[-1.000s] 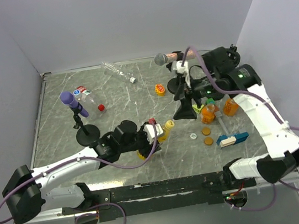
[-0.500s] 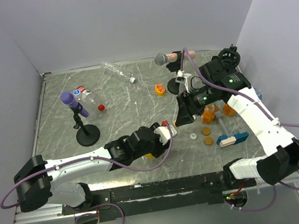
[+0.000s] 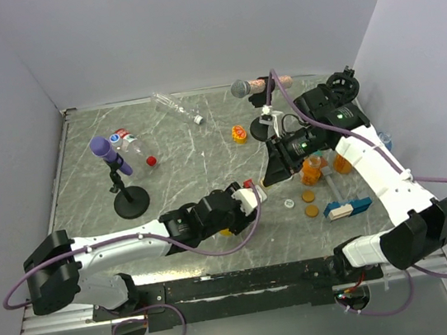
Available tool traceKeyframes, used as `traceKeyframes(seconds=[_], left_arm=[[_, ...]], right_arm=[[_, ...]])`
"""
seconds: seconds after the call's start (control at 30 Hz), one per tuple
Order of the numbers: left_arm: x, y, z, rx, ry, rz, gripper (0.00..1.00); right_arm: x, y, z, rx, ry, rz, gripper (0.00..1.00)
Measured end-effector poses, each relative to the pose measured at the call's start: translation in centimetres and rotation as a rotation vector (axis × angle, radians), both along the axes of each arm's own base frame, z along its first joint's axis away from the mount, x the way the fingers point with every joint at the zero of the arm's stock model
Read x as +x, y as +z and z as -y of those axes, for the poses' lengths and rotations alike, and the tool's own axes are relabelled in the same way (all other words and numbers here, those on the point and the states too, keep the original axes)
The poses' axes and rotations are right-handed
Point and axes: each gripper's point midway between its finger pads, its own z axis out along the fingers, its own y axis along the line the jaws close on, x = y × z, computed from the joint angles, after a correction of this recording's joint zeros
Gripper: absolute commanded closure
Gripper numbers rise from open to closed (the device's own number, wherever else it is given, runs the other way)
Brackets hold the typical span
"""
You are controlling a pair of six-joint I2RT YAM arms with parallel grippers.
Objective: Unscrew the bottle caps
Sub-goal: Unscrew the bottle cap from the plastic bottle.
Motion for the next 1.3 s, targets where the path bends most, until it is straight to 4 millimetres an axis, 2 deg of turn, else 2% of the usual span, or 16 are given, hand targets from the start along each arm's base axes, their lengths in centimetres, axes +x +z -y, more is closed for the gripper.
traceKeyframes(seconds=[0.13, 0.3, 0.47, 0.63, 0.7, 0.83, 0.93, 1.0, 1.2, 1.3], left_arm=[[-0.2, 0.3, 0.2, -0.015, -0.015, -0.001, 0.95], [-1.3, 1.2, -0.4, -0.073, -0.103, -0.036, 0.95], [-3.0, 1.3, -2.1, -0.127, -0.245, -0.115, 0.95], [-4.5, 0.7, -3.2, -0.122, -0.351, -0.163, 0.95], [-4.5, 1.0, -3.3, -0.127, -0.362, -0.157, 0.95], [-3.7, 1.2, -3.9, -0.13, -0.328, -0.143, 0.95], [-3.7, 1.0, -4.1, -0.123, -0.327, -0.141, 0.95], [-3.9, 0.9, -4.0, -0.121, -0.336, -0.142, 0.95], [-4.0, 0.8, -4.0, -0.121, -0.332, -0.143, 0.95], [-3.5, 1.0, -4.0, -0.136, -0.291, -0.14, 0.95]], right_arm=[[-0.2, 0.3, 0.0, -0.002, 0.054, 0.032, 0.87], [-1.1, 1.4, -0.8, 0.042, 0.24, 0.148, 0.87], [-2.8, 1.6, -3.0, 0.091, 0.535, 0.399, 0.88], [-4.2, 1.3, -4.0, 0.11, 0.712, 0.635, 0.86], [-4.2, 1.7, -4.3, 0.115, 0.738, 0.653, 0.79], [-3.1, 2.1, -5.1, 0.108, 0.728, 0.618, 0.47], [-2.8, 1.8, -5.1, 0.084, 0.687, 0.568, 0.27], [-2.6, 2.3, -5.1, 0.076, 0.655, 0.555, 0.17], [-1.3, 5.9, -4.6, 0.093, 0.53, 0.57, 0.02], [-0.5, 6.8, -3.1, 0.1, 0.393, 0.518, 0.01]])
